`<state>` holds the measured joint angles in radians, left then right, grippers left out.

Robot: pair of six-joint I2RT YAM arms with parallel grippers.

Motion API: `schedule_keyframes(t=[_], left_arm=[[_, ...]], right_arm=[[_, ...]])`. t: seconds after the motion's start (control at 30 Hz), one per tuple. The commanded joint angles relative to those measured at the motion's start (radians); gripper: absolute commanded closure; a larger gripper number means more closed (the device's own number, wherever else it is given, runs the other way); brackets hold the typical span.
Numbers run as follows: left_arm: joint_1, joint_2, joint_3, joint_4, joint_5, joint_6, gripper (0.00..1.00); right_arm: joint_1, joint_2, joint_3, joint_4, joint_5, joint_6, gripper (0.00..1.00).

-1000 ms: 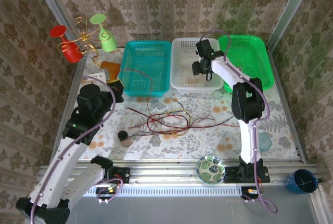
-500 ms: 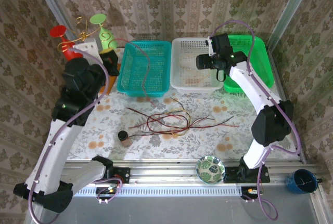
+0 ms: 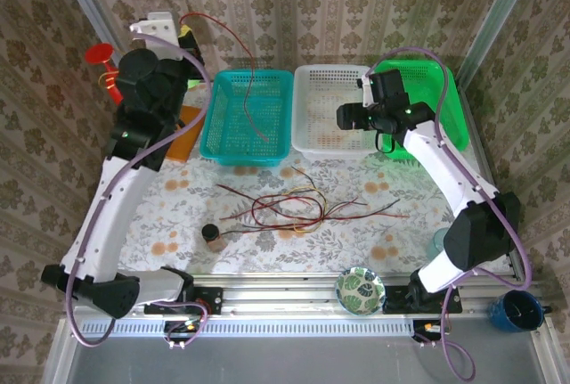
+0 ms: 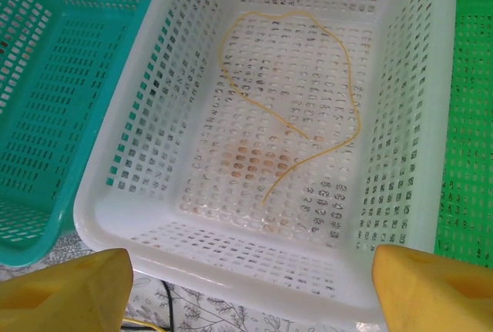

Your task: Untangle the cables

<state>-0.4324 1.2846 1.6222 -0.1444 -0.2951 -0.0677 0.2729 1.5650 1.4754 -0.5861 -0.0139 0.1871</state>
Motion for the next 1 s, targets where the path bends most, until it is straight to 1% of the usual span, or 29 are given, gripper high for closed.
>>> schedule_keyframes(t=[0.0, 0.07, 0.17, 0.27, 0.37, 0.43, 0.5, 0.67, 0.77, 0.97], left_arm=[[-0.004, 0.047, -0.067, 0.001, -0.077, 0.087, 1.0], [0.001, 0.075, -0.118, -0.001, -0.069, 0.058, 1.0], [0.007, 0.122, -0.2, 0.011, -0.026, 0.002, 1.0], [0.008, 0.207, -0.218, -0.065, -0.019, -0.037, 1.0], [0.019, 0.295, -0.213, -0.151, 0.011, -0.116, 1.0], [0.044, 0.33, -0.226, -0.168, 0.057, -0.2, 1.0], [0.06, 0.361, -0.251, -0.164, 0.121, -0.246, 1.0], [0.066, 0.502, -0.173, -0.321, 0.178, -0.311, 1.0], [0.081, 0.556, -0.173, -0.32, 0.24, -0.35, 1.0], [0.083, 0.653, -0.121, -0.379, 0.317, -0.354, 1.0]], right_arm=[[-0.009, -0.046, -0.027, -0.004, -0.026, 0.009, 0.17], [-0.01, -0.06, -0.034, 0.0, -0.028, 0.002, 0.17], [-0.011, -0.079, -0.043, 0.002, -0.033, -0.013, 0.16], [-0.013, -0.09, -0.051, -0.004, -0.032, -0.015, 0.16], [-0.015, -0.102, -0.064, -0.011, -0.038, -0.022, 0.16], [-0.016, -0.11, -0.073, -0.014, -0.036, -0.034, 0.16], [-0.022, -0.117, -0.078, -0.021, -0.036, -0.043, 0.15], [-0.032, -0.13, -0.079, -0.022, -0.043, -0.048, 0.14], [-0.032, -0.135, -0.084, -0.021, -0.049, -0.051, 0.14], [-0.034, -0.146, -0.108, -0.023, -0.049, -0.047, 0.14]])
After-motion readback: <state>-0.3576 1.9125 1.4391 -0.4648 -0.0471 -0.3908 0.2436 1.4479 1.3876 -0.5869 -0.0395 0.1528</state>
